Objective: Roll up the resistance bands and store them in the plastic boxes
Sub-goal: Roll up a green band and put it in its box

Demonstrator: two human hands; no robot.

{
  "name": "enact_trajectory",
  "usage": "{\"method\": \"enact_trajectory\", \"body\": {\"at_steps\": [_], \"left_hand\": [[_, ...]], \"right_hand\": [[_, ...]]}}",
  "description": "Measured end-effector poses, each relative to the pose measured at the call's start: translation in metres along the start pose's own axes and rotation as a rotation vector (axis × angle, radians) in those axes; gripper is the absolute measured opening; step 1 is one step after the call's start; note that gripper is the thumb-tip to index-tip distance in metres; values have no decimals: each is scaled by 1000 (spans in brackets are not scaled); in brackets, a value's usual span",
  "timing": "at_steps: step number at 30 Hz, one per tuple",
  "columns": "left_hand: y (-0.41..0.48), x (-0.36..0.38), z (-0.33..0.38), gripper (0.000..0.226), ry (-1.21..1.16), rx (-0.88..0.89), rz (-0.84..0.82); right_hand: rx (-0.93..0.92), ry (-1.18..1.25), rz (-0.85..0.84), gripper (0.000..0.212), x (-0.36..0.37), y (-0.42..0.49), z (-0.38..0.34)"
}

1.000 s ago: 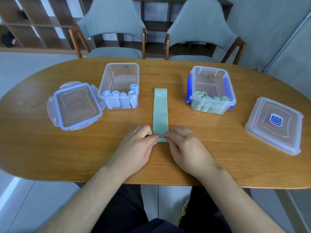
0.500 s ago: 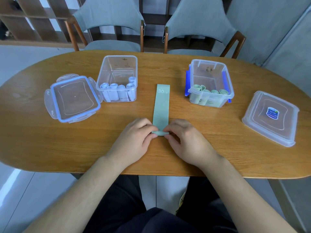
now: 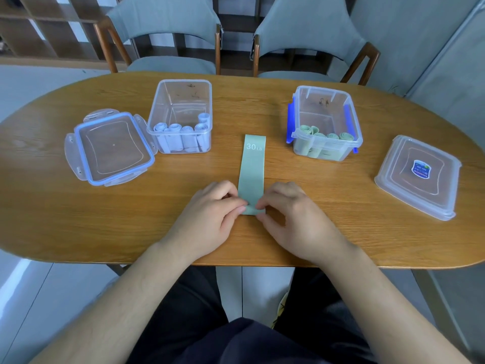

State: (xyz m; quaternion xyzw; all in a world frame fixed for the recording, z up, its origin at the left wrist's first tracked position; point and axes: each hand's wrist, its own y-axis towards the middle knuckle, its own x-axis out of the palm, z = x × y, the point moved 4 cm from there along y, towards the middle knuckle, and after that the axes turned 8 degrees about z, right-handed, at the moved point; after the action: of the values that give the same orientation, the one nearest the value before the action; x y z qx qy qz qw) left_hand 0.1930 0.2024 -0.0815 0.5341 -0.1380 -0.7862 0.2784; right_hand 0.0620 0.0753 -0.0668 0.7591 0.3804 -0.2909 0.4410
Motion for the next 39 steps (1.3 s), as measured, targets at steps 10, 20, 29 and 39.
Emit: {"method": "enact_trajectory", "body": {"at_steps": [10, 20, 29, 39], "left_hand": [[10, 4, -3, 16, -21, 2, -35], [17, 7, -7, 28, -105, -93, -63], [25, 9, -18, 24, -126, -103, -41], [25, 6, -15, 23, -169, -129, -43]], "right_hand": [[37, 13, -6, 18, 1, 8, 10], [132, 54, -24, 19, 7, 17, 13], [129, -10, 45, 22, 14, 23, 17], [226, 48, 16, 20, 14, 17, 16]]}}
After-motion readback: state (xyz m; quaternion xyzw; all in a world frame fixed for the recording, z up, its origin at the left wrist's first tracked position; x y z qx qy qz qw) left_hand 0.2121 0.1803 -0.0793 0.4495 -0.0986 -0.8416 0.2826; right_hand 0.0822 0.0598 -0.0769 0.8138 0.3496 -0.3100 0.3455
